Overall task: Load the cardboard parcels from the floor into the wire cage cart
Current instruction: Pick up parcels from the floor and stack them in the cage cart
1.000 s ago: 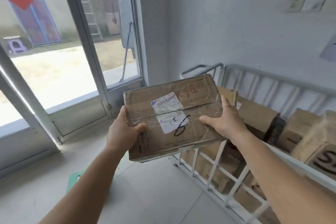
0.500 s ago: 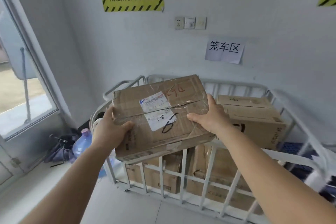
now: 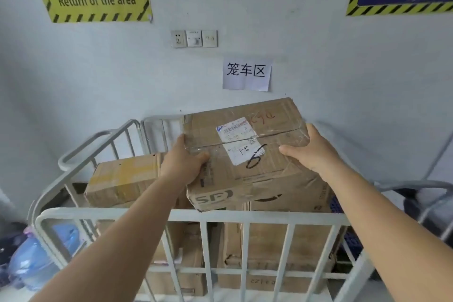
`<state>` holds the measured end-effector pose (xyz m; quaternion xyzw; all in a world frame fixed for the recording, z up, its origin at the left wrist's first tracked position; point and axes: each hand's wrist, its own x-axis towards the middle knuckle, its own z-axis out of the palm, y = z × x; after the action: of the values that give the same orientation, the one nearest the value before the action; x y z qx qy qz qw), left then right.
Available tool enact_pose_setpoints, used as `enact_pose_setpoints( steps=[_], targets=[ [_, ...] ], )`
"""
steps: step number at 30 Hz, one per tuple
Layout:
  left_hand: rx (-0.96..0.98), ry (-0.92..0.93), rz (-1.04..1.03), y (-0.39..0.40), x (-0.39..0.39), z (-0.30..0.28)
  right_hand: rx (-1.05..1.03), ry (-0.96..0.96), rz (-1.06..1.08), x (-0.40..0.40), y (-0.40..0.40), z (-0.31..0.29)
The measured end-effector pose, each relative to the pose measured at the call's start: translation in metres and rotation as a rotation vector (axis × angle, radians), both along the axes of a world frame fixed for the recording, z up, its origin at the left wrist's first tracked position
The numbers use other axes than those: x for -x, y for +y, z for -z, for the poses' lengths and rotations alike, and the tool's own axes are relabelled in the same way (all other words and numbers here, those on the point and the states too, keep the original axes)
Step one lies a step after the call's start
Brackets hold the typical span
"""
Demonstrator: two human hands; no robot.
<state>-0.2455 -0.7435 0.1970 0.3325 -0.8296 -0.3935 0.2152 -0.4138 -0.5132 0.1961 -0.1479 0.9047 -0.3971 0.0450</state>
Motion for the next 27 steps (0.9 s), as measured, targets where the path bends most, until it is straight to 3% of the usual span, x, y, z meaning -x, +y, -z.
enact_pose_setpoints(
  steps=[5, 13, 27],
  targets=[
    [0.004, -0.04, 0.037, 0.012, 0.1, 0.002, 0.041, -0.021, 0.061, 0.088, 0.018, 0.012],
    [-0.021, -0.134, 0.098, 0.024, 0.229, 0.017, -0.07, -0.065, 0.084, 0.204, 0.033, 0.033],
    [-0.031, -0.272, 0.11, 0.005, 0.301, 0.026, -0.272, -0.087, 0.073, 0.263, 0.018, 0.042]
  ],
)
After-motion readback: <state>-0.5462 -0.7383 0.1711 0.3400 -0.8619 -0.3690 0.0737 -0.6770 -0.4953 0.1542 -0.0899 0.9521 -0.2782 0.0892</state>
